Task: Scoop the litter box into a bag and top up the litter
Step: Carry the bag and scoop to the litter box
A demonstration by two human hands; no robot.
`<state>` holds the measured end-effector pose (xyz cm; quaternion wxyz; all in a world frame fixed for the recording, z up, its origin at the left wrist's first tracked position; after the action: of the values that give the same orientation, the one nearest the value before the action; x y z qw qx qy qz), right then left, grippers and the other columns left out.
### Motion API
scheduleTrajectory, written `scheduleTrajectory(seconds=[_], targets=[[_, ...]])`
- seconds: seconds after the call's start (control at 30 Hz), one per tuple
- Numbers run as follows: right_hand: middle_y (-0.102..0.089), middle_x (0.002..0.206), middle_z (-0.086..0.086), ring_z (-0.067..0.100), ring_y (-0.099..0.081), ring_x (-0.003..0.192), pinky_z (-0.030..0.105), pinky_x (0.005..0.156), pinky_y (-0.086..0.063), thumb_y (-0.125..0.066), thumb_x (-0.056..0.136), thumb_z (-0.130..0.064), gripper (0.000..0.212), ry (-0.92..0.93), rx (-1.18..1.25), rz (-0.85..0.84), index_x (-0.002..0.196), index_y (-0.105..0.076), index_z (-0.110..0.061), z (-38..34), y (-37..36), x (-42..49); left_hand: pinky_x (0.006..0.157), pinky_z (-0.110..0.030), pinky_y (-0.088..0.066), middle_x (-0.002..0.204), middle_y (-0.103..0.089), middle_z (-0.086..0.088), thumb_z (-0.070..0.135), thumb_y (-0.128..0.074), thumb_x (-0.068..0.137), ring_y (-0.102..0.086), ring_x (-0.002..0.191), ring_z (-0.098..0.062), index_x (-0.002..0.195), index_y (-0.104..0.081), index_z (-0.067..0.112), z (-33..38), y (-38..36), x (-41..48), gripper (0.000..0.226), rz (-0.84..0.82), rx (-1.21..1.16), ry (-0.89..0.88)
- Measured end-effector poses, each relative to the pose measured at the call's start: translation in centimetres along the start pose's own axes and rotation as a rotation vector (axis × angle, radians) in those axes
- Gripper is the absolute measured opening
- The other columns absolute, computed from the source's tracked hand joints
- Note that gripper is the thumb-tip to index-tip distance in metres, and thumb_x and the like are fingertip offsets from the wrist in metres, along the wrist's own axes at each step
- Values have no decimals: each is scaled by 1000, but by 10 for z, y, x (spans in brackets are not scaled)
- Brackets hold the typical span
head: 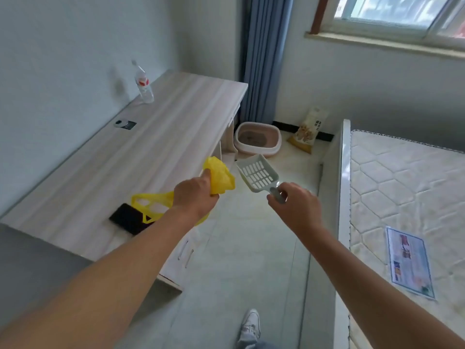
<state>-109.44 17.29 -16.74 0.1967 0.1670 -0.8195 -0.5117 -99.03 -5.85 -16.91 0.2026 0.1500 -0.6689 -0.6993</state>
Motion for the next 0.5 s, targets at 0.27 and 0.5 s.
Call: scheduleTrajectory(seconds=[0.27, 0.5], targets=[[-66, 77, -7, 15, -57, 64, 25, 56, -42, -69, 84, -42, 22, 8, 7, 31, 84, -70, -20, 12, -11, 165, 62, -34, -38, 98, -68, -11, 54, -57, 87, -66, 88, -35, 139, -36, 11, 11, -6, 160, 71, -5, 37, -16], [-63, 72, -9, 14, -55, 60, 27, 54, -45, -68, 82, -45, 23, -108, -34, 69, 76, -65, -22, 31, -41, 278, 60, -33, -37, 95, -68, -12, 44, -59, 85, -65, 84, -35, 134, -39, 11, 26, -35, 311, 62, -37, -25, -135]])
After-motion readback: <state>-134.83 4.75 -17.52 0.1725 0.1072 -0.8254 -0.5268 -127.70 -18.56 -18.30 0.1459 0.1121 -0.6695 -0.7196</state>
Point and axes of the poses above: each hand's wrist, its own x-axis towards the middle knuckle, its own y-axis out of the back of the hand, z = x × y, the point moved 3 cm from there along x, towards the middle knuckle
